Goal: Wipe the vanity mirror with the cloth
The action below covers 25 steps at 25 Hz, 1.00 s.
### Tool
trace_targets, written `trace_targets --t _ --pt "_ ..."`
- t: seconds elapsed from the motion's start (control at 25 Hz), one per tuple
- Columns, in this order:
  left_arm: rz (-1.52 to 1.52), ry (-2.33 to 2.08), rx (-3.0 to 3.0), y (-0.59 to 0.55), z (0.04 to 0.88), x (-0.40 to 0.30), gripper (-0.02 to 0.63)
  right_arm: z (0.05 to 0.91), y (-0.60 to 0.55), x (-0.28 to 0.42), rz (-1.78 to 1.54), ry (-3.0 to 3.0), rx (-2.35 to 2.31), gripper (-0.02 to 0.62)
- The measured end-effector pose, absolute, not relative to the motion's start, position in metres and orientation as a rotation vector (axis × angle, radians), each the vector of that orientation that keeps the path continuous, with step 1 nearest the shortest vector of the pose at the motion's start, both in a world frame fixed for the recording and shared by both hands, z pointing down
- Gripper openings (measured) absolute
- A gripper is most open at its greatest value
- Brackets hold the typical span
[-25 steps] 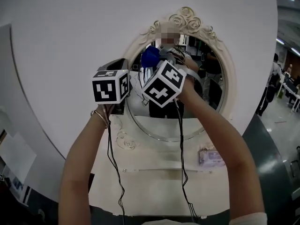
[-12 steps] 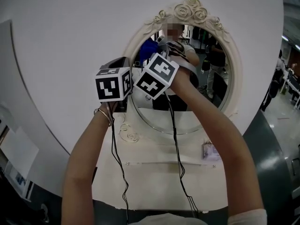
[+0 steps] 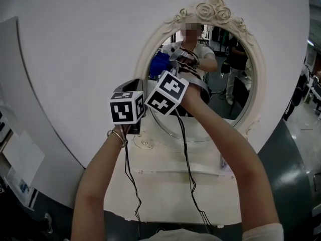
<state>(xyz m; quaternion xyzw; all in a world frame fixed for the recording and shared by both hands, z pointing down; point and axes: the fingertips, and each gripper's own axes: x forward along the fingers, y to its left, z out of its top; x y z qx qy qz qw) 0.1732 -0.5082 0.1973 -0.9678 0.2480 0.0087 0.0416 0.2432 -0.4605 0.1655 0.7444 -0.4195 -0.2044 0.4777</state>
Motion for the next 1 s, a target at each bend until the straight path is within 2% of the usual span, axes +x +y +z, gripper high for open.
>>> trace_targets --t 1.0 --pt "-0.153 0.833 -3.066 -0.506 0.38 0.154 0.003 0.357 -0.472 0.227 -0.408 -1.161 1.588 0.066"
